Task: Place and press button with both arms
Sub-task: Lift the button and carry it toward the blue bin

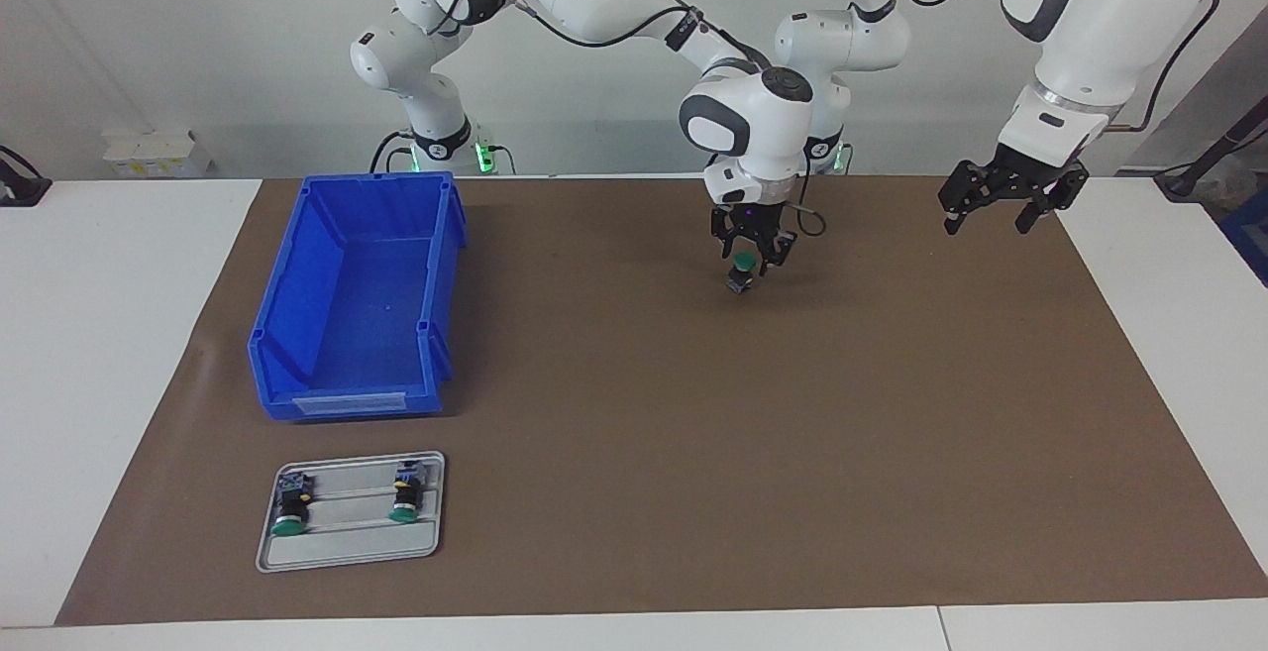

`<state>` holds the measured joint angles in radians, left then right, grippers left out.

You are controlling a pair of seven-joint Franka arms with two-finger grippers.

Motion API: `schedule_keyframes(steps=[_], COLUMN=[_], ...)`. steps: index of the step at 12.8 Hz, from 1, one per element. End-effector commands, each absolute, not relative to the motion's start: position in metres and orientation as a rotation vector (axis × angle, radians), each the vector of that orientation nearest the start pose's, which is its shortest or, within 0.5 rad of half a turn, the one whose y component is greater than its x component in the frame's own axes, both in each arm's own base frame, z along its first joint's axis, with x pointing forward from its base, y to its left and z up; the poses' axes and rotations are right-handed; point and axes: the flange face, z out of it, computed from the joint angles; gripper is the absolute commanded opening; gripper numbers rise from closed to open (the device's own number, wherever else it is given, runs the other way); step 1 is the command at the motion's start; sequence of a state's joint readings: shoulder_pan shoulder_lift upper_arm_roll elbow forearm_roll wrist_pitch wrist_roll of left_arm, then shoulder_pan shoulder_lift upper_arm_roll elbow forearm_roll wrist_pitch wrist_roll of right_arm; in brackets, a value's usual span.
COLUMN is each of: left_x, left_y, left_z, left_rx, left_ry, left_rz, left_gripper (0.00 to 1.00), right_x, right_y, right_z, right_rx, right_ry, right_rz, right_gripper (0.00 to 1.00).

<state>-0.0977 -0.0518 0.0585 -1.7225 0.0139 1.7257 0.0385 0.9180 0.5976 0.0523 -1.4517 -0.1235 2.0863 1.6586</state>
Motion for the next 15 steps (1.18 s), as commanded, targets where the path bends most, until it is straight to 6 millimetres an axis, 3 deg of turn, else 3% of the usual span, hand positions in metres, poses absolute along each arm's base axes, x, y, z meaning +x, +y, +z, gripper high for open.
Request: schedule_keyframes(steps=[1,3,5,7,8,11,15], left_x=[0.542,0.542,0.542,0.542,0.542,0.542,0.542], left_y=[-0.017,-0.017,-0.017,-0.017,-0.017,-0.017,-0.017], left_z=[0.597,0.598,0.597,0.598,0.598,0.597,0.597], left_rx=[-3.114,-3.114,-3.114,-3.114,-3.114,-3.114,-3.114], left_ry=[0.118,0.118,0.118,0.118,0.118,0.118,0.118], left_rz=[-0.076,-0.079,-0.076,-0.079,-0.079,-0.074,-0.076], left_gripper=[1.00,1.00,1.00,1.00,1.00,1.00,1.00], right_x=[0.415,0.416,0.417,0.416,0.417,0.426,0.440], right_y=[0.583,0.582,0.581,0.581,0.580,0.567,0.505], right_z=[0.343,0.343,0.346,0.346,0.348,0.380,0.420], right_rx=[-2.948,-2.960,-2.971,-2.979,-2.982,-2.939,-2.950], right_ry=[1.002,0.998,0.985,0.985,0.990,1.017,1.033], right_rz=[-0.172,-0.190,-0.223,-0.224,-0.223,-0.229,-0.232], right_gripper=[0.54,0.41,0.39,0.19,0.04,0.00,0.00])
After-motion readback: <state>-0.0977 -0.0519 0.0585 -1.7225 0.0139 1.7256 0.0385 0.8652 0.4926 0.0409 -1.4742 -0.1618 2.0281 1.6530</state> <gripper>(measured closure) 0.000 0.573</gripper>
